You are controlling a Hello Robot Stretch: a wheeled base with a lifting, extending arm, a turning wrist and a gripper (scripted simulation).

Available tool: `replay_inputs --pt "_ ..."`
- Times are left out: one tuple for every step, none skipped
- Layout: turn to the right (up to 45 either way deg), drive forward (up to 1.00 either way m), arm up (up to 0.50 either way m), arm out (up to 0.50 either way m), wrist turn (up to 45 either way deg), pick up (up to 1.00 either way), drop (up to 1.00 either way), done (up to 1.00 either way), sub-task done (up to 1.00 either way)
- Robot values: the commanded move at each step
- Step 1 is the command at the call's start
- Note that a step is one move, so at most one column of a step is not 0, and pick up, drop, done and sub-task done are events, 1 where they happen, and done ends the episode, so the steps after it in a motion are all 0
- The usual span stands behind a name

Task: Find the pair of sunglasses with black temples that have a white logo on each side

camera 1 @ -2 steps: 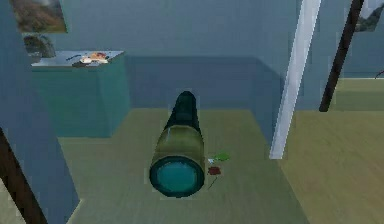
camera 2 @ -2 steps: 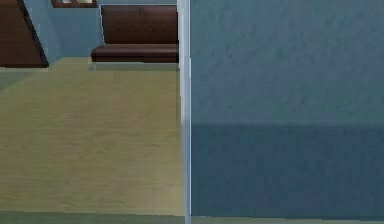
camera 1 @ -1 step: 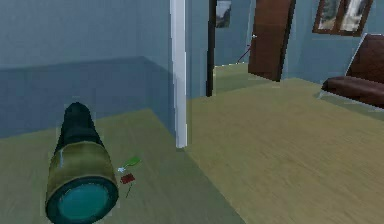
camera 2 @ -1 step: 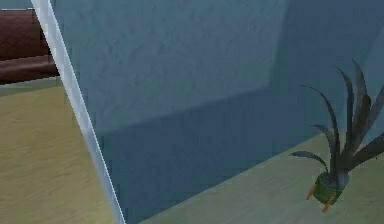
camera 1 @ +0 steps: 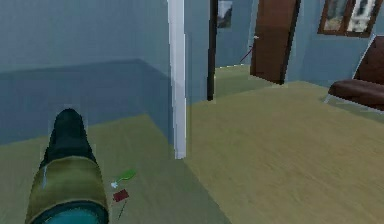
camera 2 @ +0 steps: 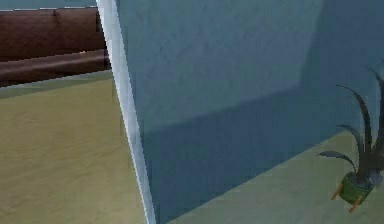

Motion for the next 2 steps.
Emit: replay_inputs --pt "18.0 0.0 0.0 0.0 0.0 0.0 0.0 0.0 0.0" --pt "0.0 0.65 0.0 0.0 0.0 0.0 0.0 0.0 0.0"
